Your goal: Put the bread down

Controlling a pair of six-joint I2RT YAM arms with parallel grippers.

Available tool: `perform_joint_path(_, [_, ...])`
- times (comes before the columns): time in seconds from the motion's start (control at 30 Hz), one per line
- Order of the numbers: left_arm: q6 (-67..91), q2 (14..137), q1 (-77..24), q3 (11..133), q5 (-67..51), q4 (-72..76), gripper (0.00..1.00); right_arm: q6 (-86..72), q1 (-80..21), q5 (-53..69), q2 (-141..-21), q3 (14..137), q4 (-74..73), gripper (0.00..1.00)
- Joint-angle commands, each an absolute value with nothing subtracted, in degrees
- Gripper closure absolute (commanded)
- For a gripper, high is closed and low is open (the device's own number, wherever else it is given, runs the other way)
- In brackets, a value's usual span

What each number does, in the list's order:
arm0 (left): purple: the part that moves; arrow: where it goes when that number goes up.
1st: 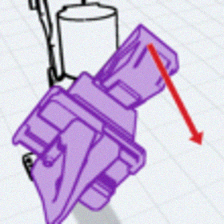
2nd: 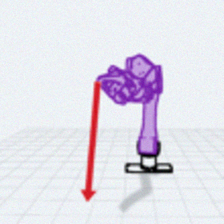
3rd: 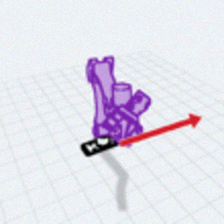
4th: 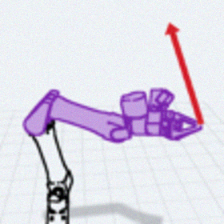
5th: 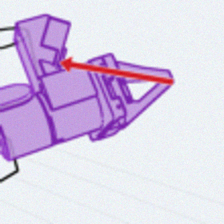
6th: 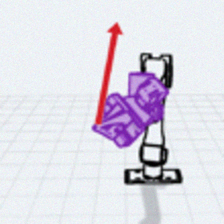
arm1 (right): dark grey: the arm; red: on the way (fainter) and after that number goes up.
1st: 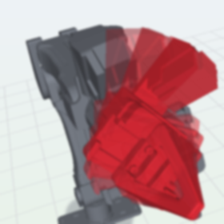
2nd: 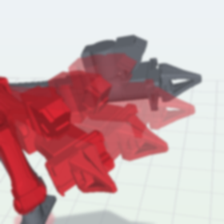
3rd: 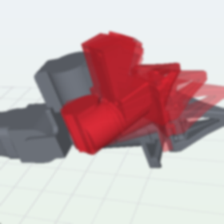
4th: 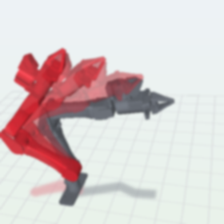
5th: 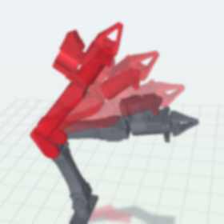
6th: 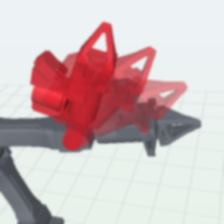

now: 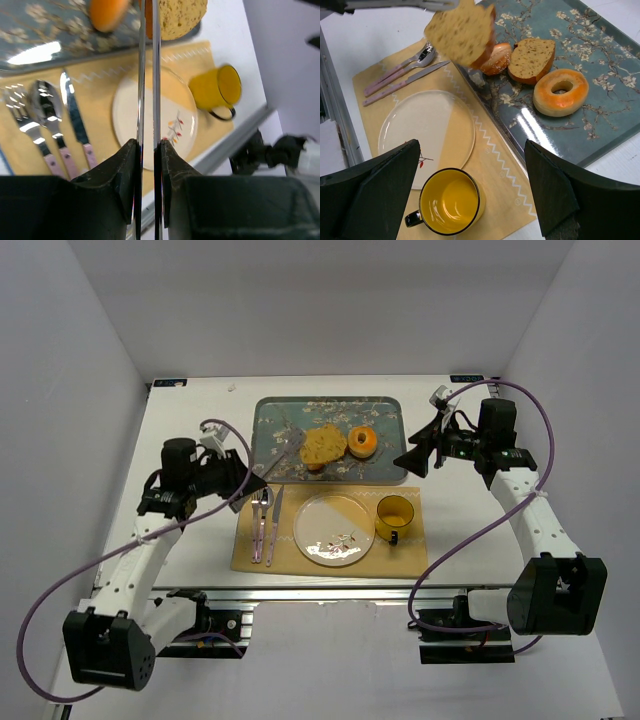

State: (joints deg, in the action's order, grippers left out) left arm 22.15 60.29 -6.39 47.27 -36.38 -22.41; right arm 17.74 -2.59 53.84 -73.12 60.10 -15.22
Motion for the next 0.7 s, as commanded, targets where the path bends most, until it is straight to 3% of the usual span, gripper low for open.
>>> perform_joint_path(0.0, [19.52,54.07,-8.0,45.18,-42.45,-21.61,1.0,16.53,-2.2,55.63,-73.47,60.38,-13.62,0.11])
perform_joint_path(0.67, [14.68,59.32,-20.3,42.45,-35.51,-32.34,1.0,16.79,-2.2,55.02,-74.0,61.61,-14.59,0.11])
